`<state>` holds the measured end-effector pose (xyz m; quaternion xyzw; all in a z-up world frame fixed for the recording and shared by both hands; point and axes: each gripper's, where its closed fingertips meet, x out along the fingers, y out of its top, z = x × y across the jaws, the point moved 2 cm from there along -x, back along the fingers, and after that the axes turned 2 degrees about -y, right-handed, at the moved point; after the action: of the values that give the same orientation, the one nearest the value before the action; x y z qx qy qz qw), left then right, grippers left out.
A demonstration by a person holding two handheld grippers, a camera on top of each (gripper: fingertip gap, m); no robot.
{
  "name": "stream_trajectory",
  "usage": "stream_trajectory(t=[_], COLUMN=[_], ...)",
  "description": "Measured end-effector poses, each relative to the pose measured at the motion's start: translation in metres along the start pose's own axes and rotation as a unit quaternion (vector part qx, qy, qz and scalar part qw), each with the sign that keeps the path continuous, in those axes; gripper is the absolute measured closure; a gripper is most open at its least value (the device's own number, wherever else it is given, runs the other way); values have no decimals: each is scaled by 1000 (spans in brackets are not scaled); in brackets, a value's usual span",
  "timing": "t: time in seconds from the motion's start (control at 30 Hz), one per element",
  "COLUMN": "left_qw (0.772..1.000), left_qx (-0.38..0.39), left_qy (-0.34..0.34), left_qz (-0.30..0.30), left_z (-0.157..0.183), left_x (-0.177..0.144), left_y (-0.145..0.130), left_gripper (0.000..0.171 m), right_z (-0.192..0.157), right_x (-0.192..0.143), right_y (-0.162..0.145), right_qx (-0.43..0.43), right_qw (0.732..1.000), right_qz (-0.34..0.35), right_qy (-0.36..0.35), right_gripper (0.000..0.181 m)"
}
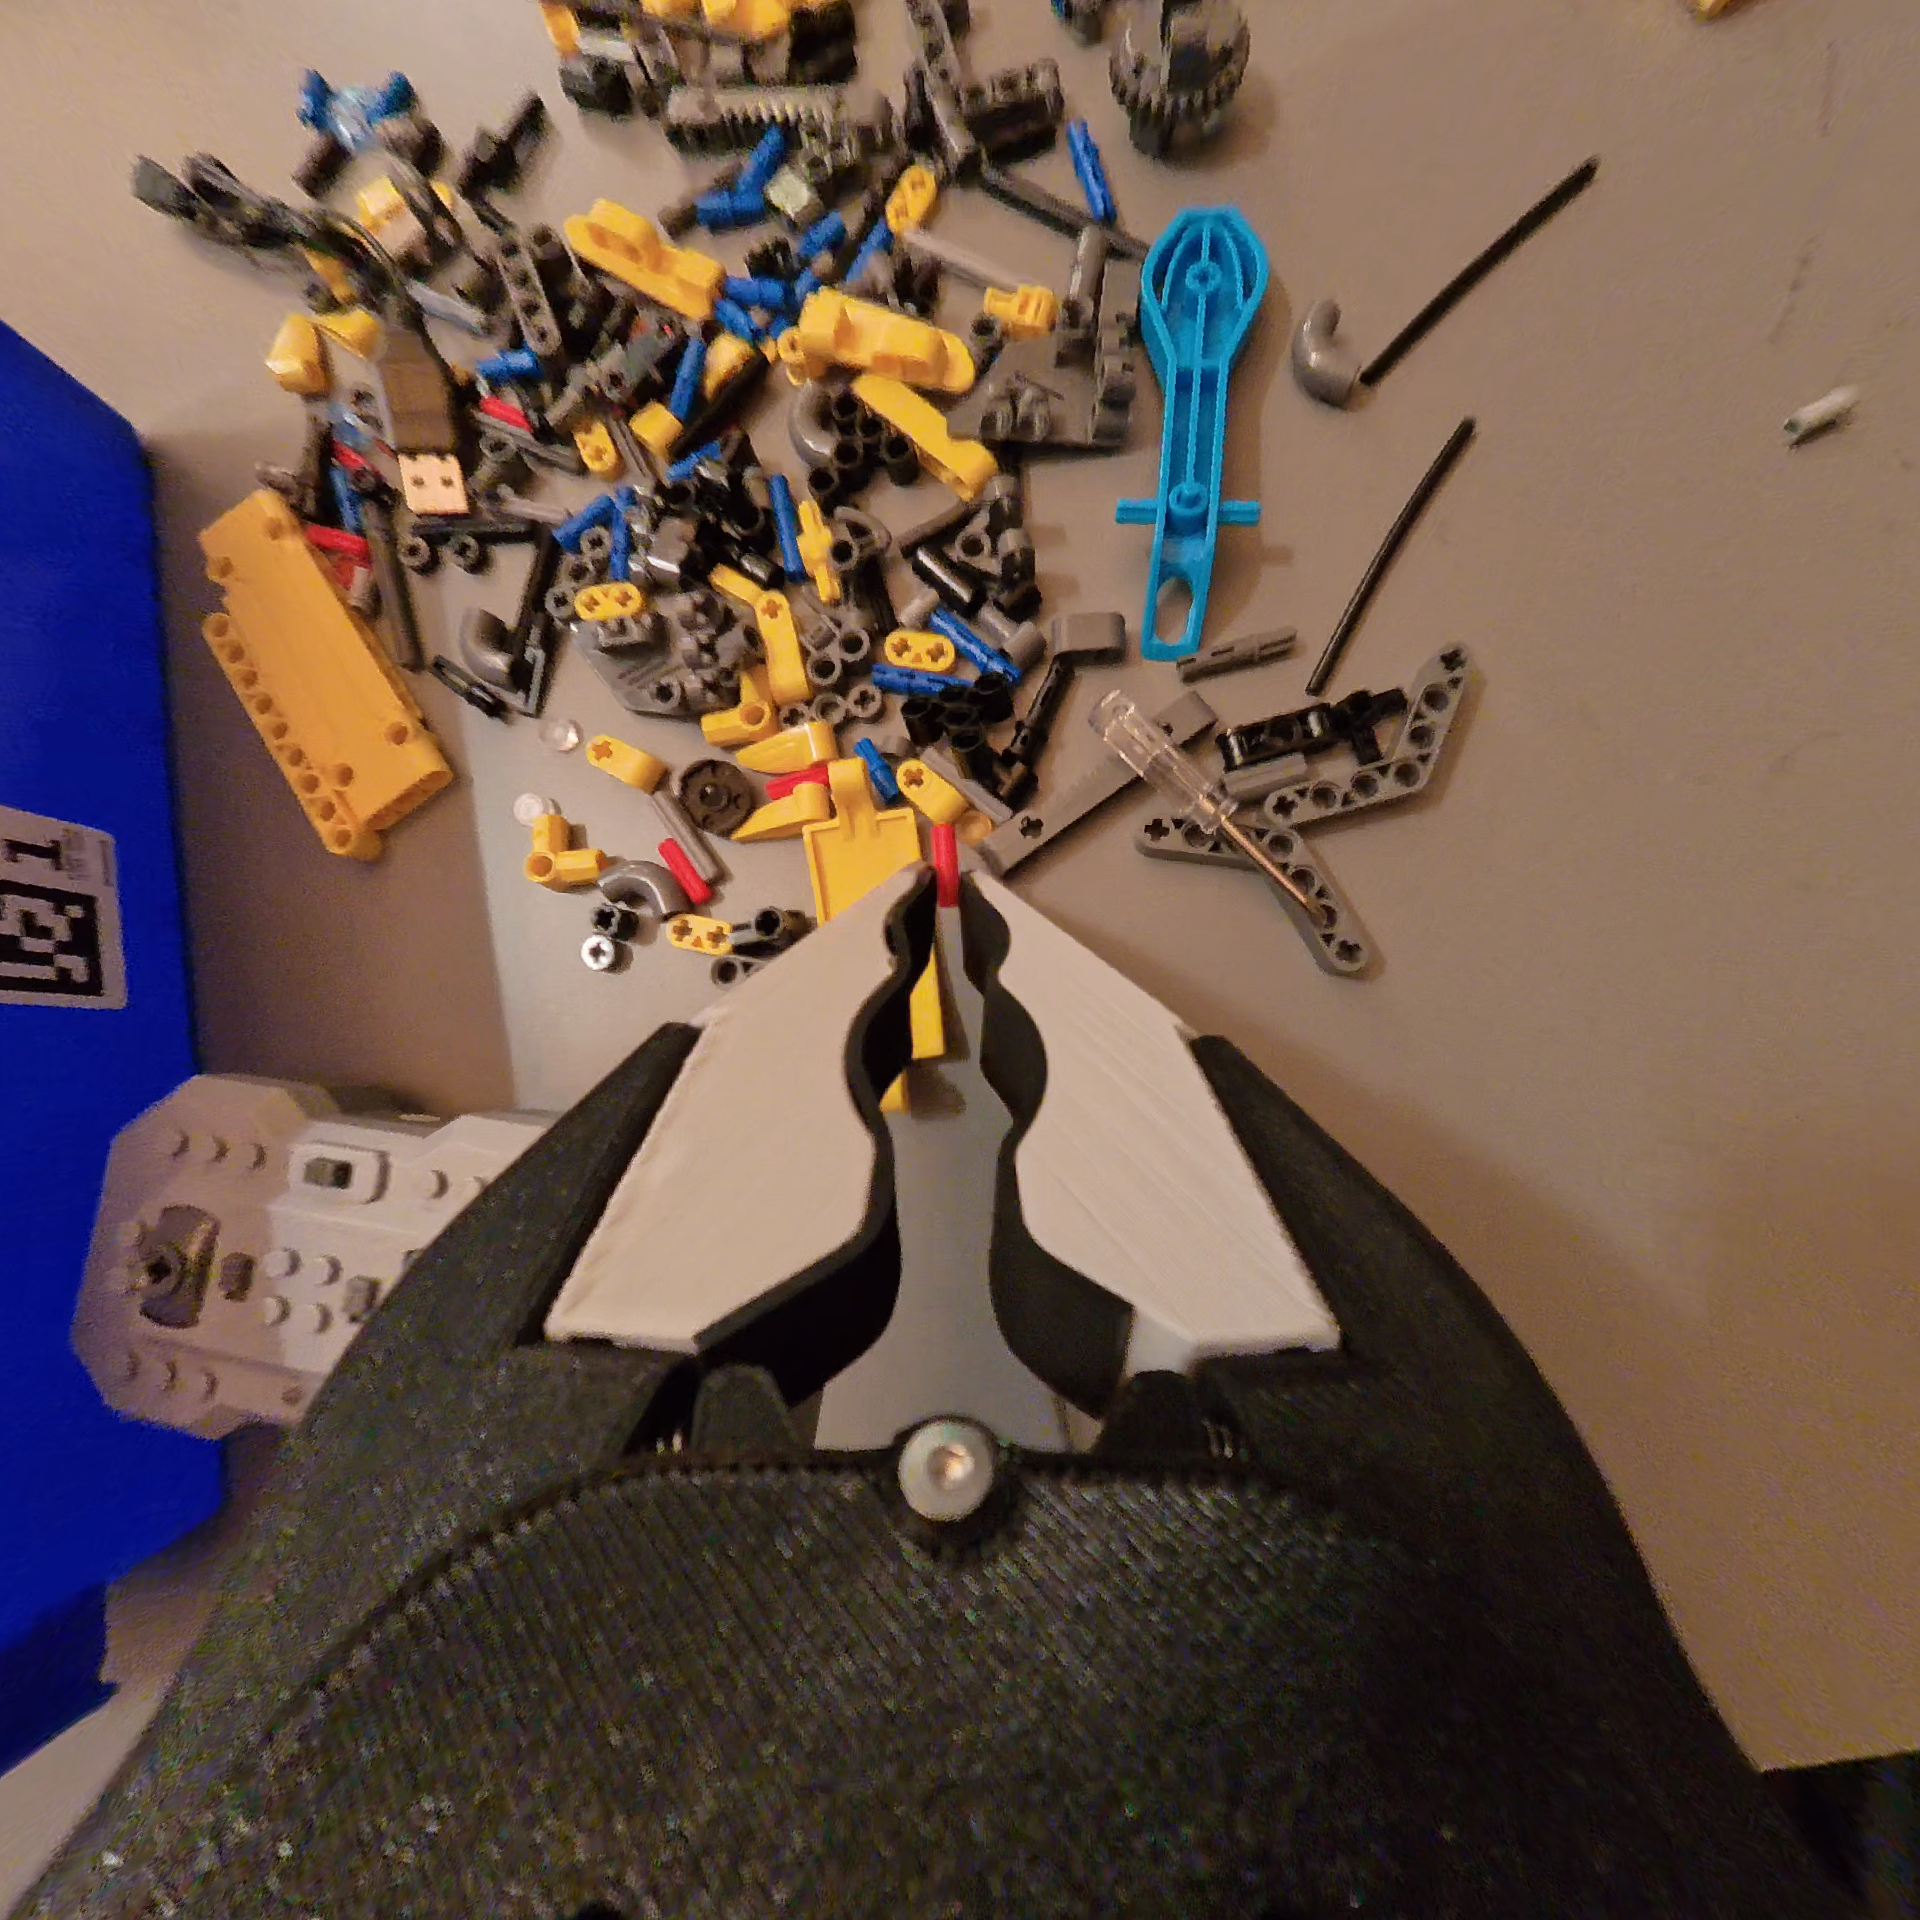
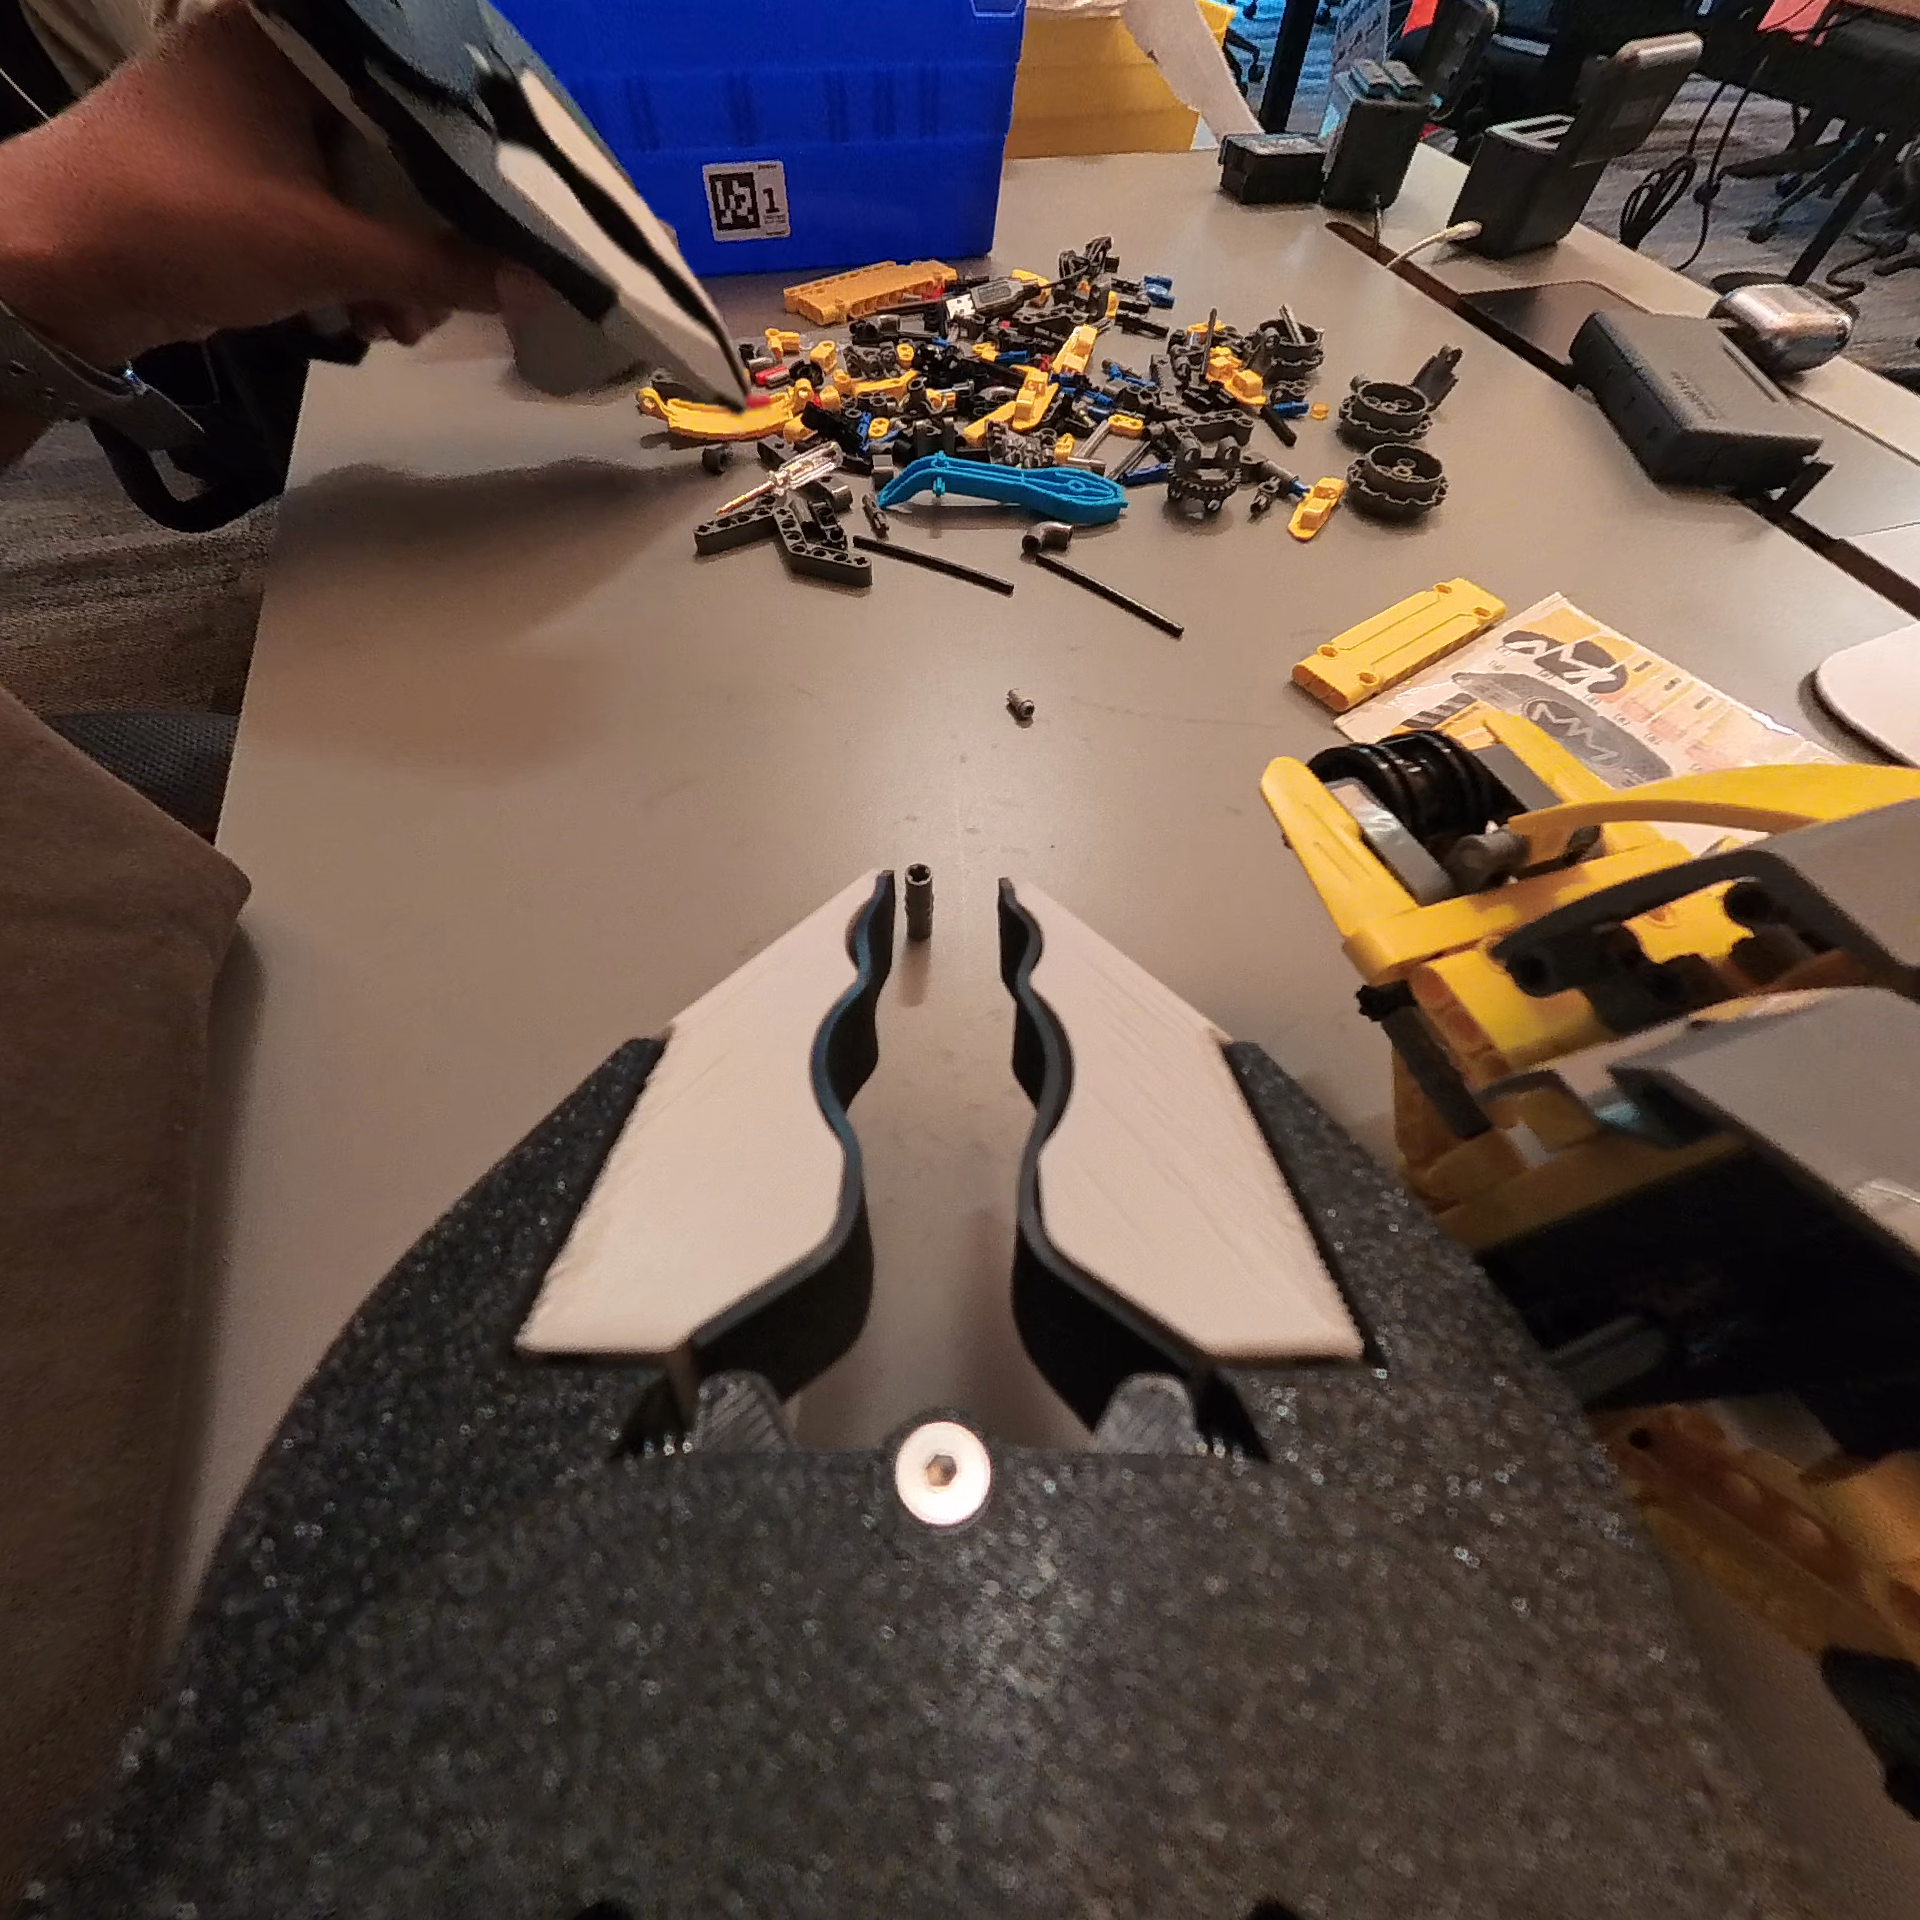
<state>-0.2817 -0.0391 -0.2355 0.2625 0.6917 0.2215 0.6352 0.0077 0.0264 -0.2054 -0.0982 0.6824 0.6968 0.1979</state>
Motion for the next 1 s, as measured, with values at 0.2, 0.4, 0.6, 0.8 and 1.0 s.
stream_trajectory(t=[0.2,0.4,0.6,0.8,1.0], left_qw=[987,932,884,857,847], left_qx=[73,171,220,243,256], left_qy=[-58,-235,-340,-387,-399], left_qz=[133,218,235,239,240], left_z=[40,149,218,244,255], left_x=[-29,-42,-44,-49,-50], left_y=[44,67,69,67,65], left_gripper=[170,170,170,170,170], right_z=[0,-11,-25,-23,-30], right_x=[-1,-5,-14,-21,-19], right_y=[1,11,23,27,25], right_qx=[6,32,134,223,239], right_qw=[1000,998,975,944,934], right_qz=[4,37,76,95,82], right_qy=[3,49,159,223,252], right_gripper=[162,162,161,162,164])
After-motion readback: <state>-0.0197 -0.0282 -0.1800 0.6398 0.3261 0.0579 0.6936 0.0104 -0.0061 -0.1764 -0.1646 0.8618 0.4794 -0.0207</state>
